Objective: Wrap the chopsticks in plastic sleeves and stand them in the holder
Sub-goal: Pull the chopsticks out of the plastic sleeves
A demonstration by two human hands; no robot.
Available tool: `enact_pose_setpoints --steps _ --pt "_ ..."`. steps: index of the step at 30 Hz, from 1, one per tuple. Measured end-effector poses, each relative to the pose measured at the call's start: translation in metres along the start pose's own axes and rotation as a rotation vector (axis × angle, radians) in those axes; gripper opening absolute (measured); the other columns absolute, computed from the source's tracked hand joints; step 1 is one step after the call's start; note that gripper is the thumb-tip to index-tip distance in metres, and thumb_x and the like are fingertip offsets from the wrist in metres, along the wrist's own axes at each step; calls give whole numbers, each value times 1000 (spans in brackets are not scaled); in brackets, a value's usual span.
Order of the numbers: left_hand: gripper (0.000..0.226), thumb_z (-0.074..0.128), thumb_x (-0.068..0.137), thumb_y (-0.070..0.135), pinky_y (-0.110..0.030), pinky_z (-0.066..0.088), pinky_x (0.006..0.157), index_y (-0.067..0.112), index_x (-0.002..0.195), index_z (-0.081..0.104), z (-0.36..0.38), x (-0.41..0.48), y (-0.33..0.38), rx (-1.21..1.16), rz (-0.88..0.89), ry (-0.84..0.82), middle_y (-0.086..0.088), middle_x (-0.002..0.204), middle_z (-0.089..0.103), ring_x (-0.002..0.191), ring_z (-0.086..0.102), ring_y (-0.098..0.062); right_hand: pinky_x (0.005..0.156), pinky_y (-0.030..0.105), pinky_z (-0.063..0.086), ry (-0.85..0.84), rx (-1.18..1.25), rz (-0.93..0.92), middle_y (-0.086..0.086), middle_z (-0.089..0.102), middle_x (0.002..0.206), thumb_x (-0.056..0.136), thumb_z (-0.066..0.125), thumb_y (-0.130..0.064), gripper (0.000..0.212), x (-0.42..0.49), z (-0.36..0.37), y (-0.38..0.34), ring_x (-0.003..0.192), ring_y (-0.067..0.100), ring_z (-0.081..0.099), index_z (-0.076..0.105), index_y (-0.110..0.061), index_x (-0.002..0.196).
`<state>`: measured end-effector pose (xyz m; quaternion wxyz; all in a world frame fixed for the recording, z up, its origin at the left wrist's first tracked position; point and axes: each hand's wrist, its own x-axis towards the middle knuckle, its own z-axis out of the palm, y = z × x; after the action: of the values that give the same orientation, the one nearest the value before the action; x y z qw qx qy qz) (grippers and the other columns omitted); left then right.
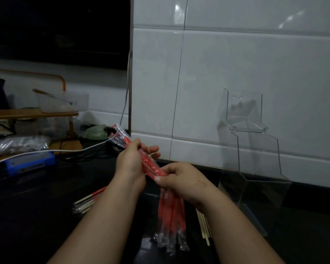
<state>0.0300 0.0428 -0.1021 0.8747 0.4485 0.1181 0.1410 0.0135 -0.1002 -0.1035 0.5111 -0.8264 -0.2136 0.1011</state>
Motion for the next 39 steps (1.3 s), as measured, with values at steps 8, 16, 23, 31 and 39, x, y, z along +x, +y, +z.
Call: enact_pose_setpoints --steps 8,16,23,31,39 --pt "31 48 103 27 -38 53 74 16 74 48 3 -3 2 -175 49 119 -6 62 61 67 68 -26 66 27 45 -47 -109 81 -4 60 66 94 62 -23 15 -5 -5 -1 62 11 55 70 -19 82" --pt "33 50 103 29 -41 54 82 14 73 48 5 -7 4 -125 30 99 1 44 48 41 60 -15 59 25 40 -80 -116 37 -8 55 59 94 62 -40 25 -10 -8 -6 53 6 47 70 -20 80" --pt "36 49 103 30 -36 51 71 15 70 47 5 -6 2 -19 15 46 -3 48 51 63 67 -28 66 28 52 -98 115 86 11 74 84 96 54 -50 48 -12 -7 -12 74 21 63 67 -4 105" --pt "29 56 98 36 -41 53 79 10 84 56 8 -7 -5 106 12 -86 -10 72 72 78 71 -29 52 20 47 -97 38 129 2 68 68 93 65 -15 10 -13 -12 -9 56 10 60 71 -7 90" --pt "28 60 90 26 -48 41 107 8 108 71 4 -9 -8 224 -61 -270 -12 101 75 93 67 -26 53 20 47 88 159 184 -1 64 60 94 62 -14 12 -10 -16 -9 52 9 54 71 -8 90"
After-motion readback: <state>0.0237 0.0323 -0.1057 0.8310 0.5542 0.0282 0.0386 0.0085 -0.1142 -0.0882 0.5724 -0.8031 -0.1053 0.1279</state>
